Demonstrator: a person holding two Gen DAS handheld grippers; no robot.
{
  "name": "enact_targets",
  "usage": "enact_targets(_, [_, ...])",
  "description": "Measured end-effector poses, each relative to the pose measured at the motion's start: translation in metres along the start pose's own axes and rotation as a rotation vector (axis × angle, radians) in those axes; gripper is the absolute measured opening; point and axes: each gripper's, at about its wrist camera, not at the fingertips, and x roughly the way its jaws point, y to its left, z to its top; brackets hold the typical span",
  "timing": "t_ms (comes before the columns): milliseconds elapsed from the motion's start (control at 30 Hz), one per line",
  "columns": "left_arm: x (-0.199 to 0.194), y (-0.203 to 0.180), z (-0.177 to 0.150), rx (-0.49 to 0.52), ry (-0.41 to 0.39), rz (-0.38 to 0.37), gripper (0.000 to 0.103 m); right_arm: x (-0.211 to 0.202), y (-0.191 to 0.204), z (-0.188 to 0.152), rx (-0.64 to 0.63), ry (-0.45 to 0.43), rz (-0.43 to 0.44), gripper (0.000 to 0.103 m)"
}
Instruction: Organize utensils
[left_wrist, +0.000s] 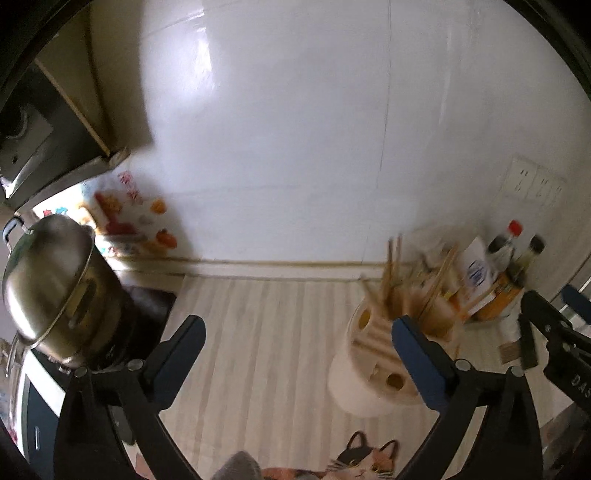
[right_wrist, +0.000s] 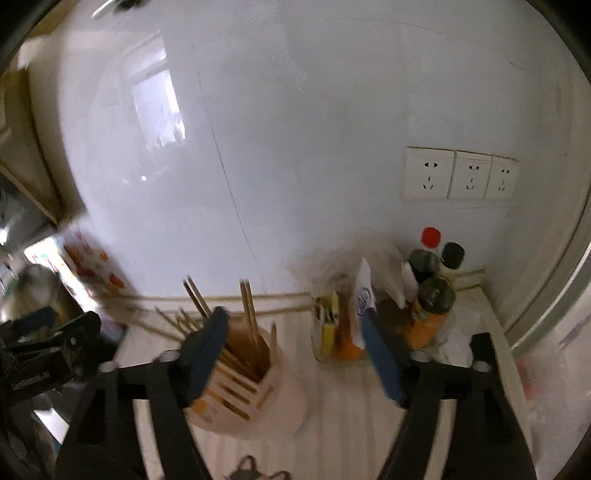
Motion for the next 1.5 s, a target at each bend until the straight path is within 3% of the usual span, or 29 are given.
enact_targets(133, [0.006,0.000,-0.018,-0.020,0.028,0.036,0.103,0.007,0.006,-0.024,-0.055,0.036,-0.056,0.100])
enact_targets(400, [-0.038,0.003,-0.042,-0.033,-0.013,0.024,0.103,-0.009,0.011,-0.048,-0.080,0.044,-0.088,0.102])
enact_targets(800, [-0.159,0.027,-0.097,0.018,-0.118,-0.010,0.103,-0.145,0.031,-0.094,-0.021,-0.081,-0.159,0.103])
enact_targets(1033, [-0.210,0.036,-0.125,0.030,-0.152,-0.049,0.103,-0.221,0.049,-0.124,-0.001,-0.134,-0.195,0.103])
enact_targets(1300, [-0.244,0.038,-0.136,0.023,-0.200,-0.053,0.103,-0.279,0.057,-0.136,0.008,-0.180,-0.199,0.103])
enact_targets(1500, [-0.253,0.034,-0.134,0.019,-0.153,-0.023,0.103,-0.295,0.054,-0.134,0.011,-0.178,-0.179,0.103])
